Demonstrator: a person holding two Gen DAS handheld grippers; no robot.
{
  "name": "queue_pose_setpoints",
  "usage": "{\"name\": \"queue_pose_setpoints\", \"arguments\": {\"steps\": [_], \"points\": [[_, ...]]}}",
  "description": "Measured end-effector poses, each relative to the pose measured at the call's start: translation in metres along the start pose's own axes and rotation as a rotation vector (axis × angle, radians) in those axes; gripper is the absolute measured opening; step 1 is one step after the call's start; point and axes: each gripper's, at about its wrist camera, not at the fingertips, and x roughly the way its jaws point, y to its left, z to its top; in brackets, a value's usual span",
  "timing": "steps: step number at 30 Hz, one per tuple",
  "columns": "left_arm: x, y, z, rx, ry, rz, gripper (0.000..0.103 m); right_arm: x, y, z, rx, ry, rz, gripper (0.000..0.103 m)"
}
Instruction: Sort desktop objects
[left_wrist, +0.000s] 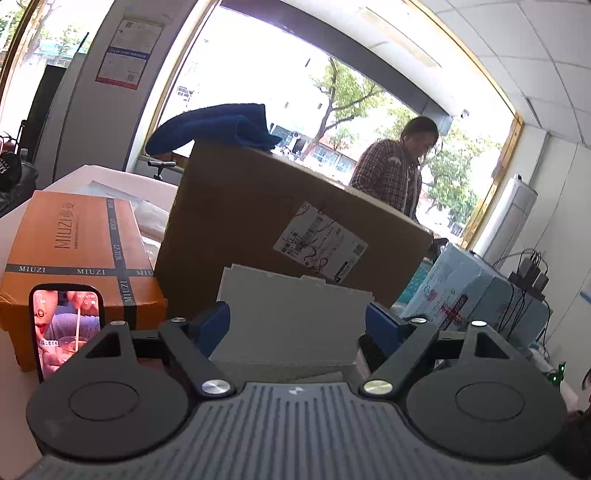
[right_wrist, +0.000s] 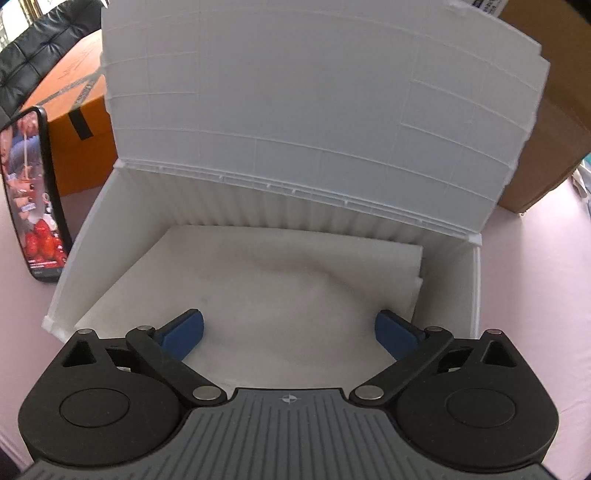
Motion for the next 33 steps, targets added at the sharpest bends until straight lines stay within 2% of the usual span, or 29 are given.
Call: {"name": "queue_pose_setpoints", "arguments": {"steps": [2, 7, 11, 12, 14, 15, 16, 17, 21, 24, 27, 29, 31, 33], "points": [[0.005, 0.000, -0.001, 0.011, 0.008, 0.016, 0.080, -0.014, -0.003, -0.002, 0.003, -0.036, 0.018, 0.100], [0.016, -0.001, -0.005, 0.040, 0.027, 0.055, 0.082, -0.063, -0.020, -0.015, 0.028, -0.221, 0.049, 0.100], [0.029, 0.000, -0.010, 0.062, 0.060, 0.095, 0.082, -0.084, -0.039, -0.039, 0.117, -0.399, -0.015, 0.098], [0.035, 0.002, -0.012, 0.067, 0.076, 0.109, 0.082, -0.085, -0.044, -0.044, 0.140, -0.426, -0.041, 0.095], [0.045, 0.004, -0.017, 0.077, 0.107, 0.137, 0.080, -0.080, -0.048, -0.054, 0.174, -0.458, -0.096, 0.065], [0.050, 0.005, -0.019, 0.082, 0.123, 0.151, 0.078, -0.074, -0.048, -0.059, 0.181, -0.465, -0.126, 0.057], [0.055, 0.006, -0.022, 0.088, 0.139, 0.165, 0.072, -0.068, -0.048, -0.064, 0.185, -0.470, -0.150, 0.044], [0.060, 0.008, -0.024, 0.093, 0.155, 0.179, 0.067, -0.063, -0.049, -0.069, 0.188, -0.476, -0.173, 0.039], [0.080, 0.012, -0.034, 0.113, 0.219, 0.235, 0.055, -0.055, -0.061, -0.098, 0.226, -0.530, -0.171, 0.038], [0.095, 0.016, -0.041, 0.129, 0.267, 0.276, 0.045, -0.051, -0.061, -0.110, 0.248, -0.560, -0.143, 0.029], [0.111, 0.020, -0.049, 0.143, 0.316, 0.314, 0.028, -0.046, -0.062, -0.115, 0.262, -0.583, -0.125, 0.023], [0.119, 0.022, -0.055, 0.148, 0.348, 0.325, 0.013, -0.041, -0.061, -0.114, 0.270, -0.596, -0.111, 0.017], [0.126, 0.024, -0.060, 0.161, 0.362, 0.347, 0.008, -0.040, -0.057, -0.118, 0.265, -0.611, -0.109, 0.014], [0.129, 0.023, -0.065, 0.191, 0.361, 0.365, 0.008, -0.039, -0.051, -0.121, 0.242, -0.627, -0.123, 0.013]]}}
